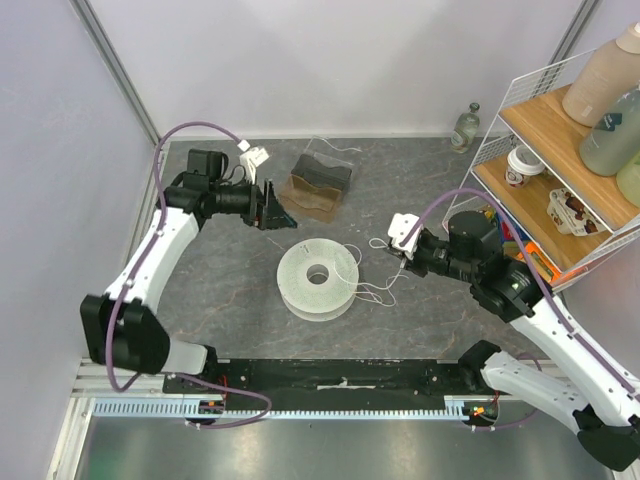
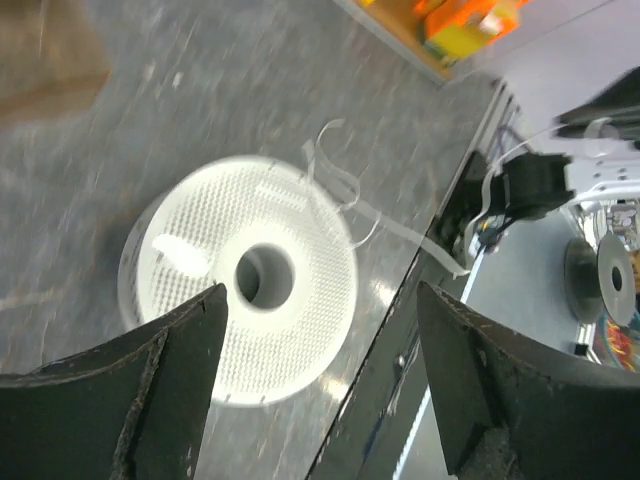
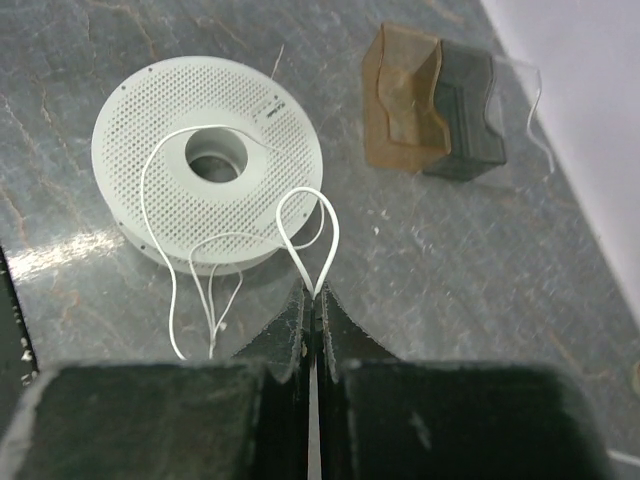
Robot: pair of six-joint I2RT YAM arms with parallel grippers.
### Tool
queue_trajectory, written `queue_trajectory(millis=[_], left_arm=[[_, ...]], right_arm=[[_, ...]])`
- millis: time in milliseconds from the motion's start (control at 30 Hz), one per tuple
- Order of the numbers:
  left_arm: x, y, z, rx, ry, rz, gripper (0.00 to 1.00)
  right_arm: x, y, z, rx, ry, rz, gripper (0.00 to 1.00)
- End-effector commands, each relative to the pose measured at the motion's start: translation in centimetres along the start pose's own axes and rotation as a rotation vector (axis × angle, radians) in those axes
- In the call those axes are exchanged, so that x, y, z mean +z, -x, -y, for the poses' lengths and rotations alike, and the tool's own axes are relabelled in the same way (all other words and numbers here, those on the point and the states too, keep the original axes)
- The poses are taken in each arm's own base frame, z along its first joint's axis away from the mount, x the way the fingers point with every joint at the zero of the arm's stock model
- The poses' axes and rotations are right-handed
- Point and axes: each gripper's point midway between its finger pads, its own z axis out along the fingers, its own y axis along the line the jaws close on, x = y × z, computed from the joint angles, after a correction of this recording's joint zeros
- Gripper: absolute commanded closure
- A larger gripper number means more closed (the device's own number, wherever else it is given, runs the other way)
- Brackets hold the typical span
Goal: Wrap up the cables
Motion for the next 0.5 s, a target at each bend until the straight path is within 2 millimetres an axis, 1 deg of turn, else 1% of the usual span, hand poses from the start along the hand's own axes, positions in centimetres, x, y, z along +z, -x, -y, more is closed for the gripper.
queue_trajectory(millis=[0,33,133,233,333,400,467], left_arm=[[-0.1,-6.5,-3.1,-0.099,-0.024,-0.198,0.21],[0.2,-7.5,-3.9,-0.137,-0.025,-0.22,0.23],[1.2,-9.3,-5.7,-0.218,-0.047,-0.252,0.28],[2.3,-10.5,-8.1,-0.259,-0.006,-0.264,0.3],[3.1,-11.3,-10.5,-0.26,0.054,-0.266,0.3],[3.6,-12.0,-11.6,-0.281,0.069,-0.279,0.31],[4.2,-12.5,-11.8,-0.306,0.048,-0.285,0.32]], right_arm=[[-1.3,-1.5,-0.9,0.096,-0.023,-0.047,1.0],[-1.4,-1.5,-0.9,0.113,-0.031,-0.046,1.0],[-1.4,-2.2,-0.7,0.163,-0.061,-0.07,1.0],[-1.5,-2.4,-0.2,0.198,-0.096,-0.081,1.0],[-1.7,-2.1,0.5,0.202,-0.128,-0.08,1.0],[-1.8,-1.9,1.0,0.208,-0.15,-0.083,1.0],[-1.9,-1.9,1.3,0.214,-0.17,-0.088,1.0]])
